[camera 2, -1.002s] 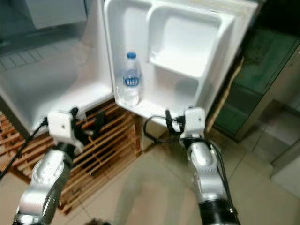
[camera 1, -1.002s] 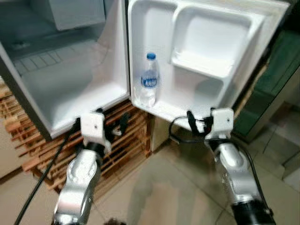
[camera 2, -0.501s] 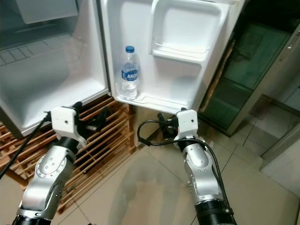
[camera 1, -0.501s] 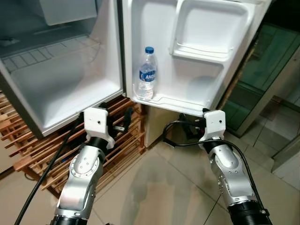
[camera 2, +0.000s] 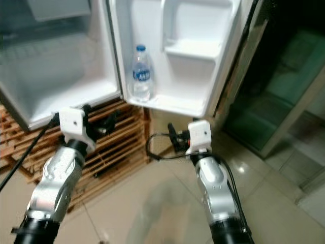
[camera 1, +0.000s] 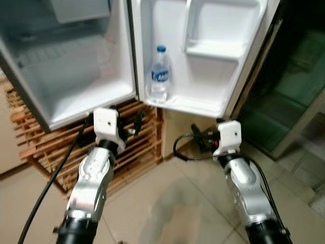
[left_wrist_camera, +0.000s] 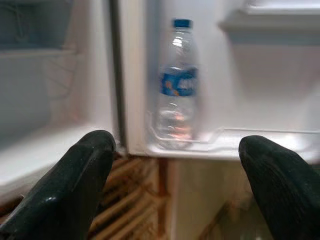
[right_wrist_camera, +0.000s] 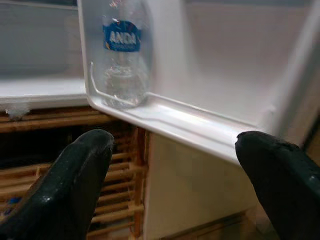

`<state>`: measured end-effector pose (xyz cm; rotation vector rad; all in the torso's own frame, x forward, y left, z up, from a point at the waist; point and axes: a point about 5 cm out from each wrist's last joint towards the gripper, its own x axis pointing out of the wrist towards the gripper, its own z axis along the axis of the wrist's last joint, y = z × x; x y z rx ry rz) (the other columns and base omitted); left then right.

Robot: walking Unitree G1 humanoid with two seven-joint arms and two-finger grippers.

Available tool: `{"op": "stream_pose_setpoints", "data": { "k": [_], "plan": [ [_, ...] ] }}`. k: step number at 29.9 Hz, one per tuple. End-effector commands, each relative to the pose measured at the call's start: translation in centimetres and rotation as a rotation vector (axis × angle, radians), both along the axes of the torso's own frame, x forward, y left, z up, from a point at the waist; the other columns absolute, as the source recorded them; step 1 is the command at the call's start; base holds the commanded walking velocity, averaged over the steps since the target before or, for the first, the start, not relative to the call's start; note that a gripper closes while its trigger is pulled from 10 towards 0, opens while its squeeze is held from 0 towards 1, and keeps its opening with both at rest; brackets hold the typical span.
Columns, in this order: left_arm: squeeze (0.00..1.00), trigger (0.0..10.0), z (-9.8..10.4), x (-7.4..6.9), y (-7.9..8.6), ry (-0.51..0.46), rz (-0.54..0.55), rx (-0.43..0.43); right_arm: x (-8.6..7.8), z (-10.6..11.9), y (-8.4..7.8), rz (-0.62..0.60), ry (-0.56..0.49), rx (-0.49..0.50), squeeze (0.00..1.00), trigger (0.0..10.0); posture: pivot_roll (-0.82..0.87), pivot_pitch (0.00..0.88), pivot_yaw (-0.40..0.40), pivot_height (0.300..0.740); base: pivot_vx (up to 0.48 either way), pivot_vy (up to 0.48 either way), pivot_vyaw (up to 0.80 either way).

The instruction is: Restocking fridge

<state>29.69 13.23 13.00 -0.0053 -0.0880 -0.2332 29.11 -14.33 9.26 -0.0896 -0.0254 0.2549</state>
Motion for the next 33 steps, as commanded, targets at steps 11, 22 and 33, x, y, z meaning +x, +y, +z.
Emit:
{"op": "stream_pose_setpoints", "data": {
  "k": [11, 22, 33],
  "plan": [
    [0.00, 10.0, -1.4, 1.5, 1.7, 0.117, 0.175, -0.076, 0.8, 0.8, -0.7, -0.041, -0.039, -0.010, 0.02, 10.0, -0.15, 0.000, 0.020, 0.740, 0.000, -0.462, 0.63],
    [0.00, 10.0, -1.5, 1.9, 2.1, 0.099, 0.192, -0.015, 0.8, 0.3, -0.6, -0.044, -0.029, -0.014, 0.03, 10.0, -0.14, 0.000, 0.022, 0.740, 0.000, -0.461, 0.55],
    [0.00, 10.0, -1.3, 2.4, 2.7, 0.088, 0.224, -0.017, 0.7, 0.1, -0.4, -0.044, -0.028, -0.019, 0.03, 10.0, -0.15, 0.000, 0.029, 0.740, 0.242, -0.364, 0.50]
  ]
}}
